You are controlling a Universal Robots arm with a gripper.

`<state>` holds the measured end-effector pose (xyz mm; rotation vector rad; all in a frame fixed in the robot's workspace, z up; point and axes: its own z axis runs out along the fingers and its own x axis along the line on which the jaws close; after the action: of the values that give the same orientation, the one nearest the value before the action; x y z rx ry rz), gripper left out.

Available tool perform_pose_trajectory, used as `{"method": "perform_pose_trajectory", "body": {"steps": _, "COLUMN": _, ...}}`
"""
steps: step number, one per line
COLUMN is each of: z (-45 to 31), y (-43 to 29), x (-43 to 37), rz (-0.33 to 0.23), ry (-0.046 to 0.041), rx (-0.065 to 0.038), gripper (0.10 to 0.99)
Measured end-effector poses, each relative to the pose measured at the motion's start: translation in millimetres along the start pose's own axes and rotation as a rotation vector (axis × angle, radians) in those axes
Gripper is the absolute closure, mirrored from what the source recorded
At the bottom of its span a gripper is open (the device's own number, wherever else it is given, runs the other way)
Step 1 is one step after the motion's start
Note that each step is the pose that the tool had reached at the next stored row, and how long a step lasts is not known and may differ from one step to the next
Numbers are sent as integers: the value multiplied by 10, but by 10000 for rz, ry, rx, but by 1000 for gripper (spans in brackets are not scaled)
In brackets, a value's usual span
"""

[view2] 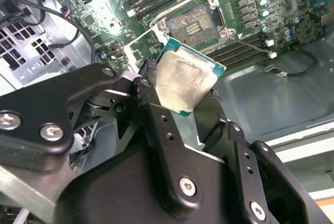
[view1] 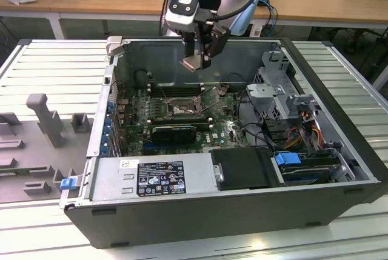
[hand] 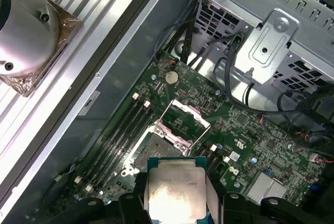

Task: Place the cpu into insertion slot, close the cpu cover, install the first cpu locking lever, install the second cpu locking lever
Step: 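Place the cpu into insertion slot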

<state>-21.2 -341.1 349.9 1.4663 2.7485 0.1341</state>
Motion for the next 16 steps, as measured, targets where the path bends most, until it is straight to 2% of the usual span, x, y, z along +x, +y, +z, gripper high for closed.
{"method": "perform_pose_trajectory", "body": {"steps": 6, "z": 51, "y": -4, "x": -1, "rz": 33, "ry": 5, "rx": 12, "gripper": 557}}
{"method": "perform_pose_trajectory", "body": {"steps": 10, "z": 57, "y": -4, "x": -1, "rz": 166, "ry": -7, "rx": 8, "gripper": 557}}
{"method": "perform_pose_trajectory", "body": {"steps": 16, "z": 66, "y": -6, "x": -1, "rz": 738, "ry": -56, "rx": -4, "gripper": 557}}
